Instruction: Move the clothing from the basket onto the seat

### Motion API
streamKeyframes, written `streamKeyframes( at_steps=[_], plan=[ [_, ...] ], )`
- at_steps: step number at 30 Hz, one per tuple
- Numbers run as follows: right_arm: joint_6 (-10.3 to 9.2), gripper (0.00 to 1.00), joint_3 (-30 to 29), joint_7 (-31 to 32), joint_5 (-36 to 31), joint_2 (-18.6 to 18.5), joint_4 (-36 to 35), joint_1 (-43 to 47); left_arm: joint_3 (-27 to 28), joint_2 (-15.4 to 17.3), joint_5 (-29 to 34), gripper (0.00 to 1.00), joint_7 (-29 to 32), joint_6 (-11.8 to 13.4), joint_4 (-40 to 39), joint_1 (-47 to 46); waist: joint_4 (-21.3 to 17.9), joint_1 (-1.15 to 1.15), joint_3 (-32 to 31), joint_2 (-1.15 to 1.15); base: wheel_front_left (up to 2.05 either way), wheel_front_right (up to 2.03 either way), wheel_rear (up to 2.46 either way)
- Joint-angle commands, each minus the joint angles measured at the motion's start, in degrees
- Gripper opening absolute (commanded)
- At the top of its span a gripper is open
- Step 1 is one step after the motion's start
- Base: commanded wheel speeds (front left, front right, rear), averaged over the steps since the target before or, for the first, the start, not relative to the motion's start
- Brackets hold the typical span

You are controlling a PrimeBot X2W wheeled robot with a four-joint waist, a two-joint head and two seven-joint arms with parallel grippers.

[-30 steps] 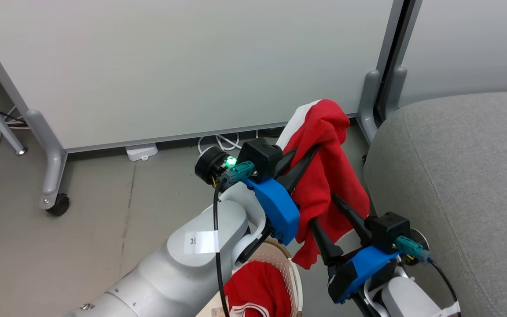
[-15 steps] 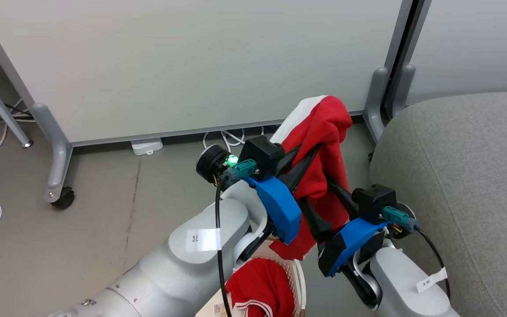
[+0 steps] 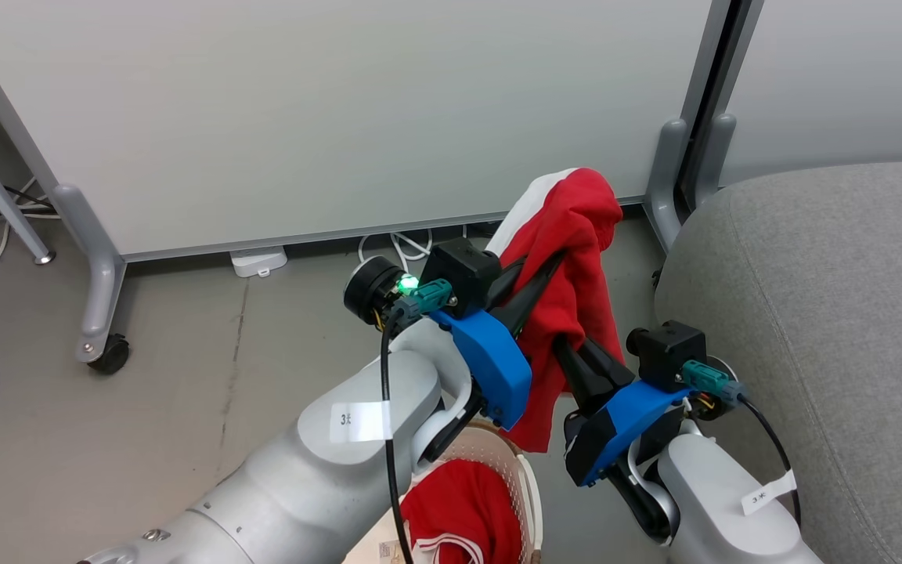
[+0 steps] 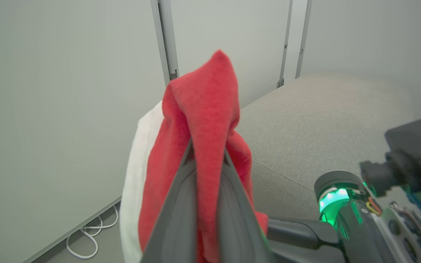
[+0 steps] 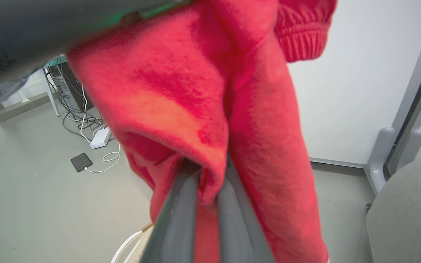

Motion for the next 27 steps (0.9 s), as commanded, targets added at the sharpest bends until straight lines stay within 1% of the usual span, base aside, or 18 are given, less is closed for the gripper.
streamKeyframes(
  at_steps=[1, 18, 19, 20, 21, 22, 27],
  plan=[
    [0.01, 0.00, -0.1, -0.3, 0.4, -0.1, -0.5, 0.7, 0.1, 0.0, -0.3, 0.00, -0.3, 0.3, 0.3, -0.7, -0.1, -0.01, 0.0, 0.00, 0.00, 0.00, 0.00],
    [0.01, 0.00, 0.2, -0.3, 0.7, -0.1, -0.9, 1.3, 1.4, 0.0, 0.0, 0.00, -0.3, 0.4, 0.6, 0.3, -0.7, -0.01, -0.1, 0.00, 0.00, 0.00, 0.00],
    [0.01, 0.00, 0.2, -0.3, 0.7, -0.1, -0.9, 1.3, 1.9, 0.0, 0.4, 0.13, -0.3, 0.7, 0.2, 0.2, -0.7, -0.01, -0.1, 0.00, 0.00, 0.00, 0.00],
    [0.01, 0.00, 0.2, -0.3, 0.7, -0.1, -1.0, 1.3, 2.4, 0.0, 0.8, 0.72, -0.3, 0.8, -0.2, 0.2, -0.7, -0.01, -0.1, 0.00, 0.00, 0.00, 0.00],
    [0.01, 0.00, 0.1, -0.3, 0.6, -0.1, -1.0, 1.3, 2.7, 0.0, 1.0, 1.00, -0.3, 0.8, -0.4, 0.5, -0.7, -0.01, -0.1, 0.00, 0.00, 0.00, 0.00],
    [0.01, 0.00, 0.1, -0.3, 0.6, -0.1, -1.0, 1.4, 3.1, 0.1, 1.0, 1.00, -0.3, 1.3, -0.1, 1.0, -0.7, -0.01, -0.1, 0.00, 0.00, 0.00, 0.00],
    [0.01, 0.00, 0.0, -0.3, 0.3, -0.1, -1.6, 1.5, 4.3, 0.0, 2.5, 1.00, -0.3, 1.4, -0.5, 1.8, -0.6, -0.01, -0.1, 0.00, 0.00, 0.00, 0.00]
  ],
)
